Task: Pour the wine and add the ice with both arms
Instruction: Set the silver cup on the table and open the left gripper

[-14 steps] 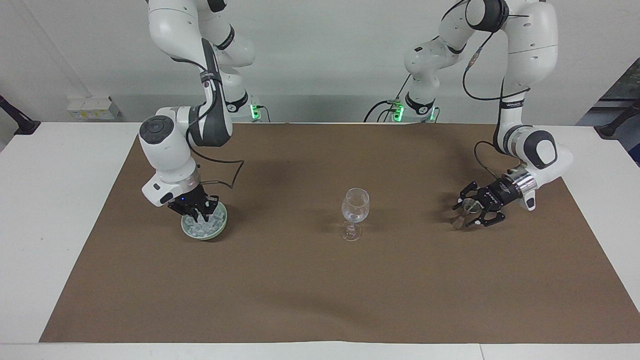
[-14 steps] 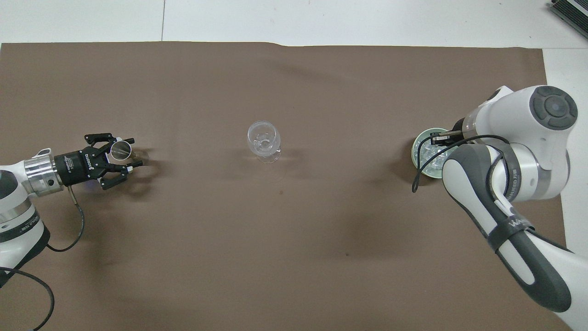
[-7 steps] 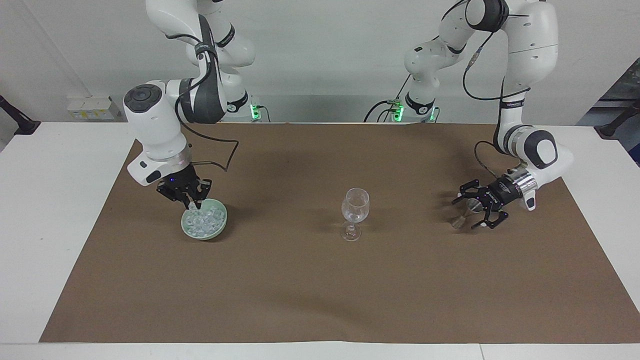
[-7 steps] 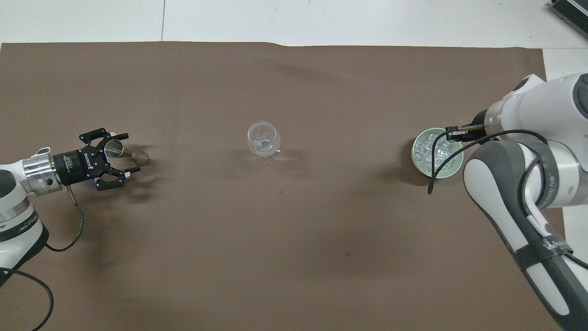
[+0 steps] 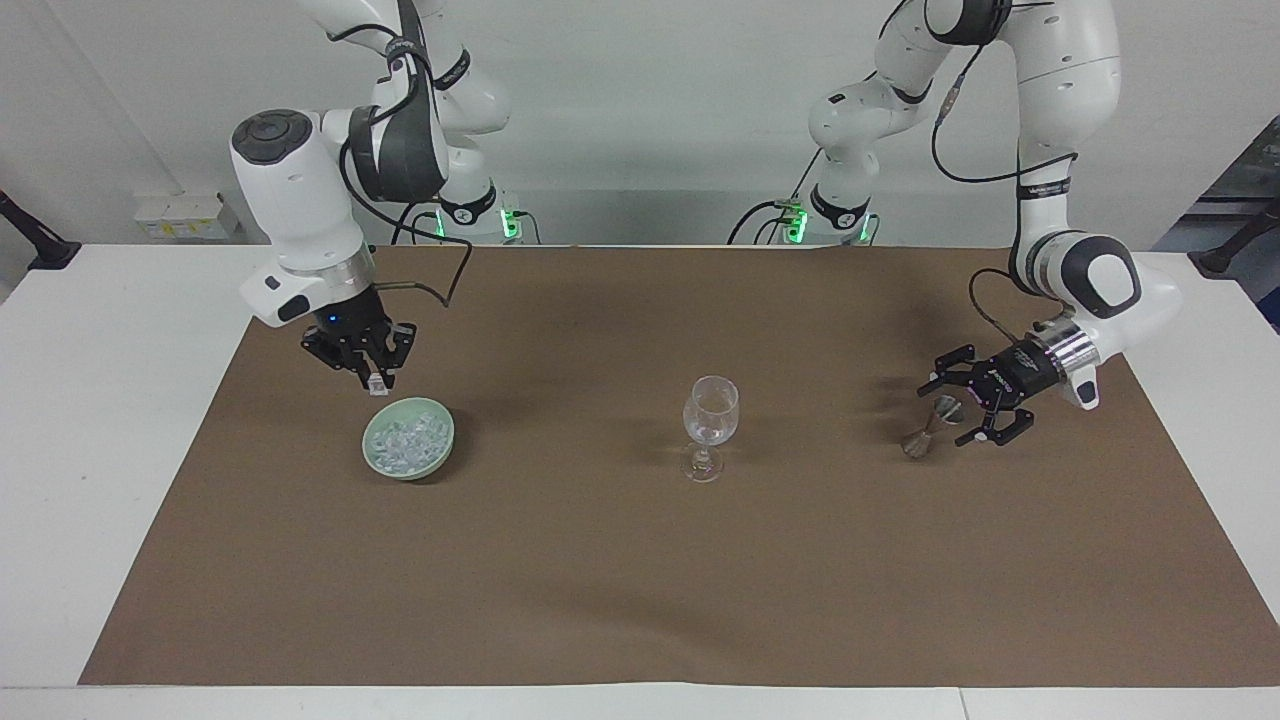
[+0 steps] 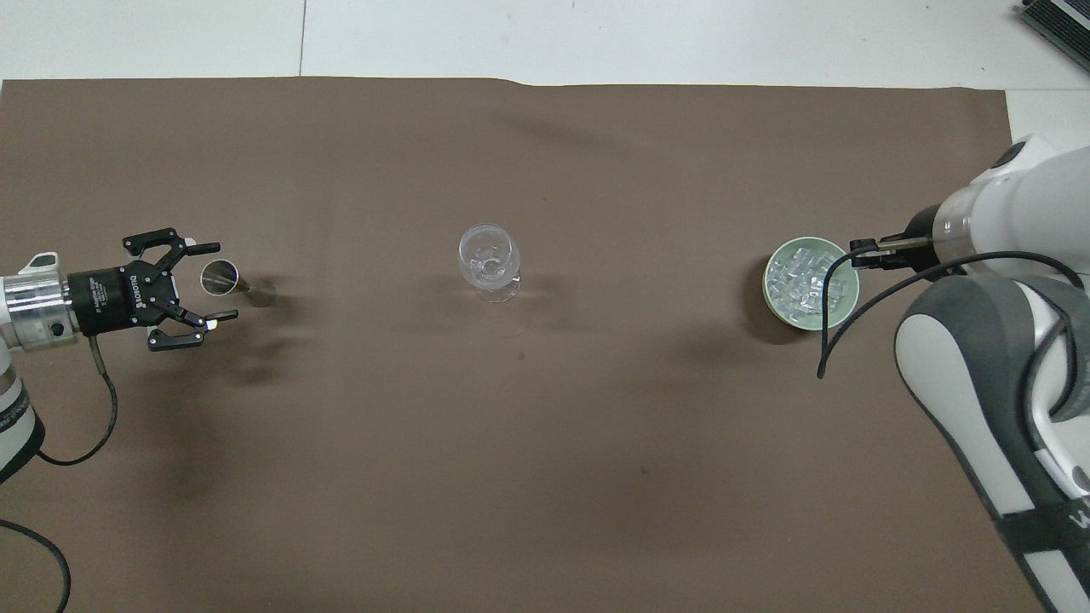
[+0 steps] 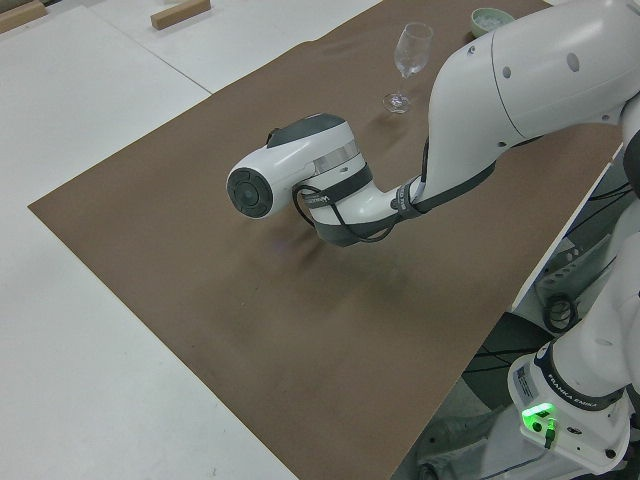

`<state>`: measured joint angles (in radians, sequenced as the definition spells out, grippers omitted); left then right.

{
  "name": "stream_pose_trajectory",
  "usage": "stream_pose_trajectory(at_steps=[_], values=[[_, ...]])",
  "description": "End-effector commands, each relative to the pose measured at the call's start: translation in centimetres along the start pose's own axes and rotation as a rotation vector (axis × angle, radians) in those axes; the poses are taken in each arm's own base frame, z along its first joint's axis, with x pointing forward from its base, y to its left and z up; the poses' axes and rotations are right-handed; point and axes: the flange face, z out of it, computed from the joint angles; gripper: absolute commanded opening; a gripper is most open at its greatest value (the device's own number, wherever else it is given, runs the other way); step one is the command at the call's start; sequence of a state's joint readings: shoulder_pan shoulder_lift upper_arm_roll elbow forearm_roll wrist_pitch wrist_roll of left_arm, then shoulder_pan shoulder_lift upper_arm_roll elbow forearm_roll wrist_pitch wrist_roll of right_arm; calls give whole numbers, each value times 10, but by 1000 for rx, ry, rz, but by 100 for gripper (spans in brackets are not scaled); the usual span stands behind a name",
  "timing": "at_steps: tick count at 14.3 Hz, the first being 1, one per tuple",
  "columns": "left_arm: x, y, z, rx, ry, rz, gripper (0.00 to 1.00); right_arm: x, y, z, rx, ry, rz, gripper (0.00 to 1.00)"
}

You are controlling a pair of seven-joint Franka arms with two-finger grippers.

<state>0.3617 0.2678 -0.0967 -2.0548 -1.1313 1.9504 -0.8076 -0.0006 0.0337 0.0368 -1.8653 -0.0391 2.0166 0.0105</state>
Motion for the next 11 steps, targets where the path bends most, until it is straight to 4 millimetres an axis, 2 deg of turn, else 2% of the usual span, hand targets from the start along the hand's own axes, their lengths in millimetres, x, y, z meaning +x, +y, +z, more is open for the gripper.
stream_pose_trajectory(at_steps=[1, 3, 6, 8, 11], values=[[-25, 4, -14, 49, 69, 56, 100, -17, 2, -33, 6, -6, 24, 0], [-38, 6, -23, 105, 107, 113, 100, -18, 3, -49, 7, 0, 27, 0], [-65, 13, -44, 173, 194, 235, 100, -10, 5, -68, 14, 4, 32, 0], [-87, 20, -60, 229, 308, 345, 100, -4, 5, -73, 15, 6, 33, 0], [-115, 27, -78, 260, 359, 473, 100, 3, -3, -82, 18, 14, 20, 0]])
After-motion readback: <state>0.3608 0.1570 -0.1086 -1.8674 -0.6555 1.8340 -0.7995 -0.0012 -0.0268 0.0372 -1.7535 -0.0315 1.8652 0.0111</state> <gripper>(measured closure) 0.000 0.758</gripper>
